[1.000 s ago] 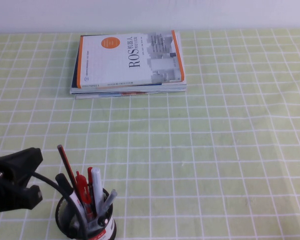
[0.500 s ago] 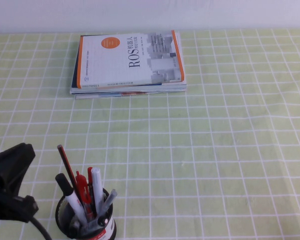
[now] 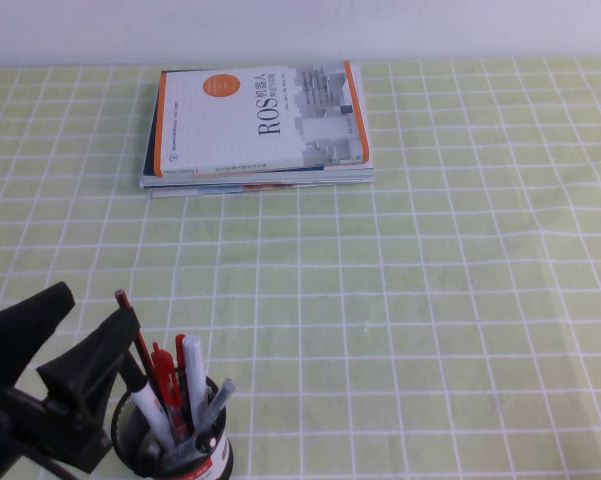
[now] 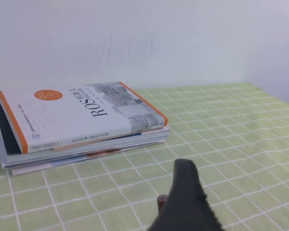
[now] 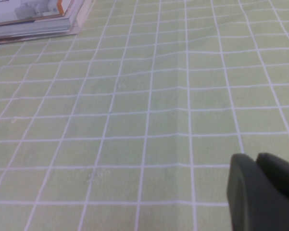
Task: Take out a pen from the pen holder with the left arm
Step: Pick up the pen from the pen holder
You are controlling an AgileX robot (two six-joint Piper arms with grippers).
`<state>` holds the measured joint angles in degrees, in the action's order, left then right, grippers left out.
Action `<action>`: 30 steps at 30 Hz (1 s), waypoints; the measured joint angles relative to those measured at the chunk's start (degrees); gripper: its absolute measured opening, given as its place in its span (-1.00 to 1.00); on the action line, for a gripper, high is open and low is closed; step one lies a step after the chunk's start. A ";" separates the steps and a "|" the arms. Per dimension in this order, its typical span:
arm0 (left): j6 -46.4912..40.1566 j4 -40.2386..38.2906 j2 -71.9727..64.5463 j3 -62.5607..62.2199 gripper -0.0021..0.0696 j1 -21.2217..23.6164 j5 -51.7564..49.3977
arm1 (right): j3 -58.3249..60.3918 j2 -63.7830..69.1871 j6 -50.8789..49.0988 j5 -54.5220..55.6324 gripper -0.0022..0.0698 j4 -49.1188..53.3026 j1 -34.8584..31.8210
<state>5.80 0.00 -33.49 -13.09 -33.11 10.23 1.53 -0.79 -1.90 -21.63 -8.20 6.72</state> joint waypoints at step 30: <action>-2.87 -14.48 -28.31 -2.28 0.10 0.00 19.80 | 0.00 0.00 0.00 0.00 -0.97 0.00 0.00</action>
<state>2.93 -14.48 -61.80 -15.38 -33.11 30.03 1.53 -0.79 -1.90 -21.63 -8.20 6.72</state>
